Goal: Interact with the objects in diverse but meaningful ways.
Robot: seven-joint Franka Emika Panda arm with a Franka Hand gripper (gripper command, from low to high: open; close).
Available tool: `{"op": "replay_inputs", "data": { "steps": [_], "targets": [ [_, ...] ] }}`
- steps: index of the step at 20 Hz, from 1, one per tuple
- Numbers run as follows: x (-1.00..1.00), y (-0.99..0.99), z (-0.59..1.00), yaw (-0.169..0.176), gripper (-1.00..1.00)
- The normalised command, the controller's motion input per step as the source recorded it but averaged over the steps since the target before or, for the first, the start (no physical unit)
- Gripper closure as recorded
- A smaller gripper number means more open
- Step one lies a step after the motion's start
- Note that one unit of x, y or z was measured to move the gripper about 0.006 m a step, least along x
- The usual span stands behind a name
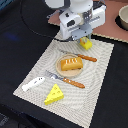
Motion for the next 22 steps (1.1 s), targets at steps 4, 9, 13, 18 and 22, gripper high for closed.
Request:
{"op": "replay_inputs", "data": {
  "steps": [4,9,13,18,22],
  "targets": [
    [0.17,-0.05,0.62,-0.001,-1.00],
    [-0.22,-0.74,0.62,0.000,-1.00],
    [-0.15,-0.89,0.47,0.000,-1.00],
    [0.00,-0.96,0.38,0.000,-1.00],
    [0.04,-0.93,0.31,0.000,-1.00]
  ]
}}
